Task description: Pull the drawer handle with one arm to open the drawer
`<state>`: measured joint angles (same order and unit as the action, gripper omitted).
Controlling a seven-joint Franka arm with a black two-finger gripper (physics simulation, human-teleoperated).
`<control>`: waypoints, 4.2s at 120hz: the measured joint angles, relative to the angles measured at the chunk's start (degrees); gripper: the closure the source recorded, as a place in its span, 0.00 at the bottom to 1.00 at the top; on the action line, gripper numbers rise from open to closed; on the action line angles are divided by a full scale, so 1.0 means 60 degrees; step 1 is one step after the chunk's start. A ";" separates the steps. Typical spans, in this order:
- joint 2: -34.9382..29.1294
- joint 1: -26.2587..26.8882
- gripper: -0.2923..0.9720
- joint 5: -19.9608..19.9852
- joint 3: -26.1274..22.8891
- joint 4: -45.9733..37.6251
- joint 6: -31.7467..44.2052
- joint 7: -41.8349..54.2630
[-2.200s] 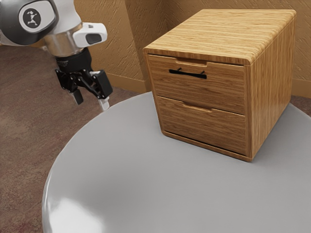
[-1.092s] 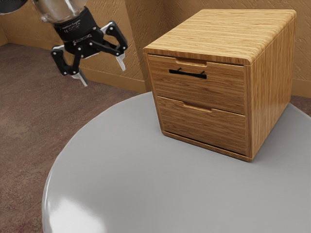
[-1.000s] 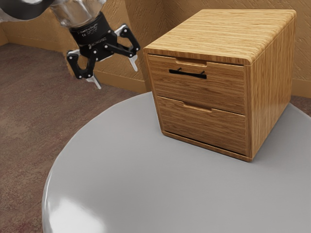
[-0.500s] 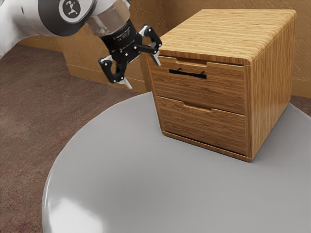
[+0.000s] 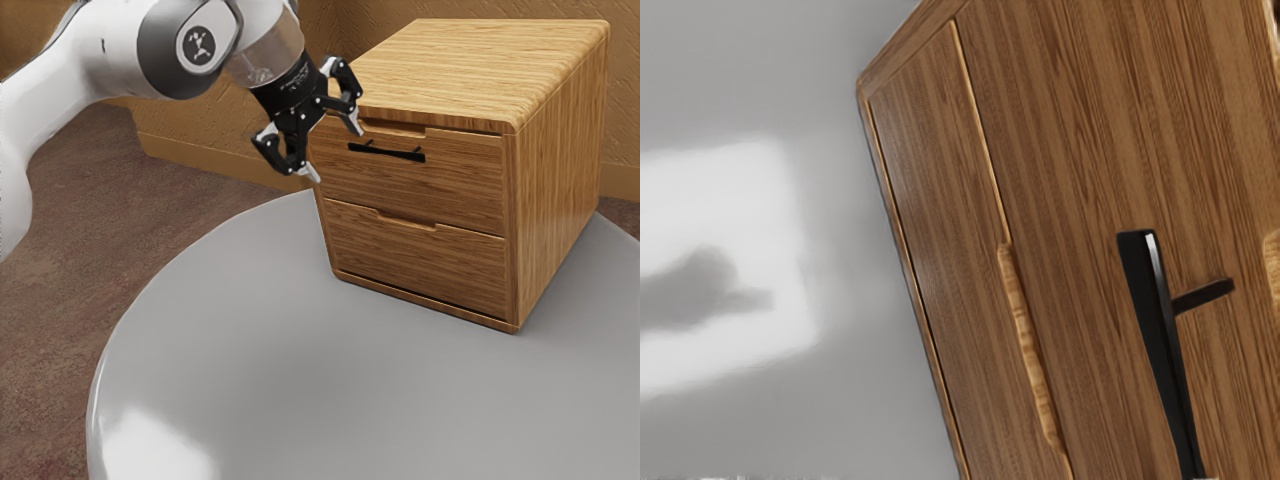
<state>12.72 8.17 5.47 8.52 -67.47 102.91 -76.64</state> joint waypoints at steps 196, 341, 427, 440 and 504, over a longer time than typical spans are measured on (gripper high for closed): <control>0.1123 0.0187 0.51 0.0113 -0.0056 0.0541 0.0956 -0.1026; -0.1071 0.0416 0.85 -0.0009 -0.0055 -0.2103 0.0866 -0.1120; -0.2757 0.0411 0.85 -0.0067 -0.0230 -0.4206 0.1480 -0.1163; -0.3048 0.0418 0.85 -0.0078 -0.0251 -0.4513 0.1580 -0.1171; -0.4389 0.0300 0.86 -0.0125 -0.0535 -0.5971 0.1726 -0.1234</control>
<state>-13.61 9.97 4.71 5.30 -103.30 113.26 -84.04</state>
